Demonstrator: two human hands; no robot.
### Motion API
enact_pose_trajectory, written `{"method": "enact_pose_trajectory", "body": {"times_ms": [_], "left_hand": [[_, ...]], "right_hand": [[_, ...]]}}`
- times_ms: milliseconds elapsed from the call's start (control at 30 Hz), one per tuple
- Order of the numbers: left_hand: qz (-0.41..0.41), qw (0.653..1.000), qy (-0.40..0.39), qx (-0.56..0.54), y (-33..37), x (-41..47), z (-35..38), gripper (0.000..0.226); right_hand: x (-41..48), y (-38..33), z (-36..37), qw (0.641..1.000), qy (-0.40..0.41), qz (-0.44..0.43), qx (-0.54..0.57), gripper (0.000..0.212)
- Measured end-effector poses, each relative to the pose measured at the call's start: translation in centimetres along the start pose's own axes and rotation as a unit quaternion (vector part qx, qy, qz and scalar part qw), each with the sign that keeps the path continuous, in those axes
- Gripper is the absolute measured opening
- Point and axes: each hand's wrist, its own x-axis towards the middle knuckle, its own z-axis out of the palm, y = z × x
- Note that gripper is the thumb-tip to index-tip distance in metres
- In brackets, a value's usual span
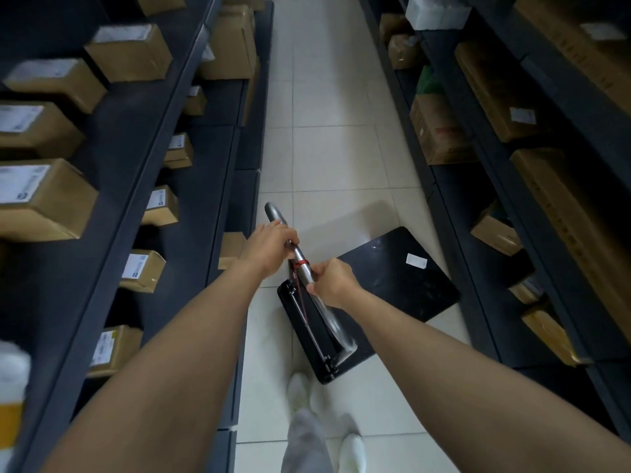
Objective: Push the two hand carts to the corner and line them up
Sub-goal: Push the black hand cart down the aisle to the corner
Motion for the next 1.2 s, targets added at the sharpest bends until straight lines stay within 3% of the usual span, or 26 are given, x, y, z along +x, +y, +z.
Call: {"method": "enact_pose_trajectory", "body": {"times_ms": [167,333,767,967,1200], "left_hand": [[-0.028,1.0,-0.003,0.01,1.5,-3.7,0.4,0.019],[-0.05,0.999,0.004,0.009,2.8,-7.0,0.6,0.021],[-0.045,0.999,-0.001,-0.008,4.4,-16.1,2.0,0.01],[-0.039,0.998,-0.012,0.039,4.5,-19.5,3.0,0.009],[-0.05,0.997,-0.012,0.048,4.8,-21.1,3.5,0.009]], "right_hand": [[-3.1,1.2,0.9,0.999,-0.013,-0.019,-0.041,0.018],[-5.1,2.0,1.9,0.999,-0.021,-0.013,-0.041,0.007],[-11.8,4.8,6.1,0.996,0.003,0.001,-0.092,0.042],[-14.6,6.2,8.2,0.992,0.047,0.001,-0.117,0.024],[-16.4,6.7,9.1,0.983,0.092,-0.005,-0.16,0.03]]}}
